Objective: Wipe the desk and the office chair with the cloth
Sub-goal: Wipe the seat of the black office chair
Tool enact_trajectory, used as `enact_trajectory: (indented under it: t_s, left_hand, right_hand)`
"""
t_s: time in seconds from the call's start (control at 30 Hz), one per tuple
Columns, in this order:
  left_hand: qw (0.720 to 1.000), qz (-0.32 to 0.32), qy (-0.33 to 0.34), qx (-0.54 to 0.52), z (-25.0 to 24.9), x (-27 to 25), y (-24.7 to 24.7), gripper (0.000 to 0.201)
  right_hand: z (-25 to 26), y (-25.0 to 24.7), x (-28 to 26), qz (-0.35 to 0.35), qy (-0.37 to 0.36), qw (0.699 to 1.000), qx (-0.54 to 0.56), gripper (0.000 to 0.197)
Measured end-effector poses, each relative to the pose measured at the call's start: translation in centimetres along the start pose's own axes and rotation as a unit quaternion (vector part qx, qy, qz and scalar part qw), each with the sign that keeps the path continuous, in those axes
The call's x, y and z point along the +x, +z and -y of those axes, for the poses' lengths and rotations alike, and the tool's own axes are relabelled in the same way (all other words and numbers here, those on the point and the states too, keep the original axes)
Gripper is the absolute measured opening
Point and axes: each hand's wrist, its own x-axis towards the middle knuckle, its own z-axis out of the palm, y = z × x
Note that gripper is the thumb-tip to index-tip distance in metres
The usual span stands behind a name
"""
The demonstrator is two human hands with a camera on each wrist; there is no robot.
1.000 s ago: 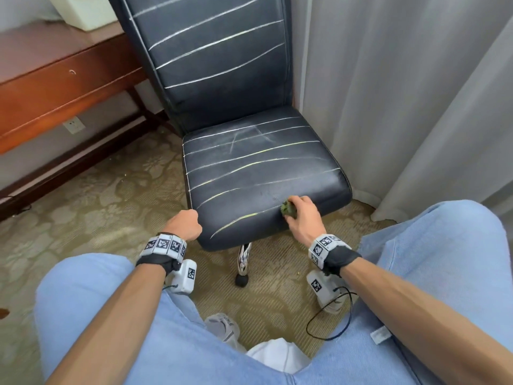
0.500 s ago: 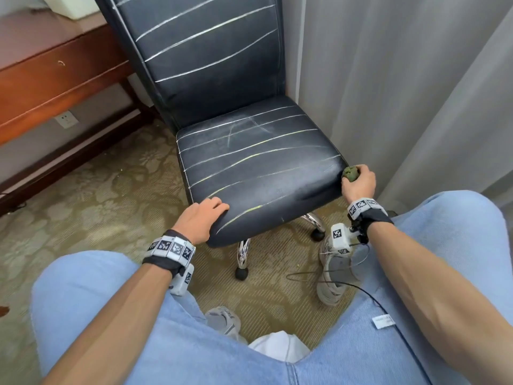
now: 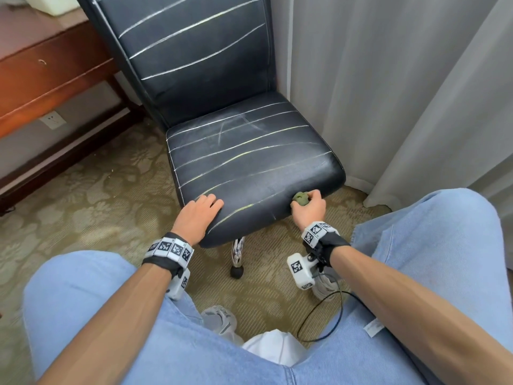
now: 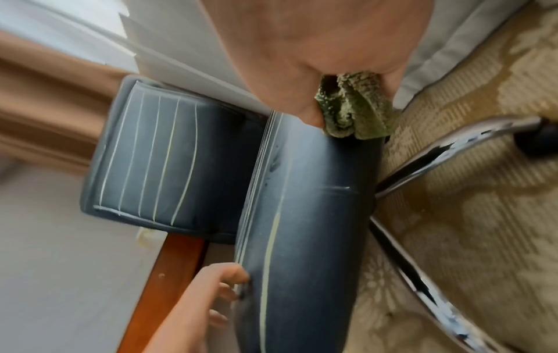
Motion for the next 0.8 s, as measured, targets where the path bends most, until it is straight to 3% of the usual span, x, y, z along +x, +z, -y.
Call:
enact_trajectory:
  t_s: [0.17,0.37,0.5,0.63,0.8]
  left_hand:
    - [1.000,-0.001,-0.001,-0.012,-0.1,-0.2,-0.1,0.078]
    - [0.999,0.000,0.020,-0.037,-0.2,-0.5,0.0,0.084]
    - [0.998,-0.003,0.036,-0.051,-0.7,-0.4,0.2,0.085]
    - [0.997,0.003,0.060,-0.054,-1.4,0.2,0.1,0.088]
    - [0.996,-0.009,0.080,-0.027,-2.4,0.8,0.4,0.090]
  right_hand:
    - [0.8,0.0,1.0,-0.018,0.087,0.988,0.127,0.027]
    - [1.6,-1.6,4.4,-0.086,0.114,0.970,0.195,0.025]
    - [2.0,-4.2,8.7,-0.168,0.066,0.964,0.196,0.027]
    - [1.4,-5.5,10.0,-0.087,0.027,0.990,0.112,0.035]
    - [0.6,-2.7,7.8,-0.082,-0.053,0.995,0.027,0.030]
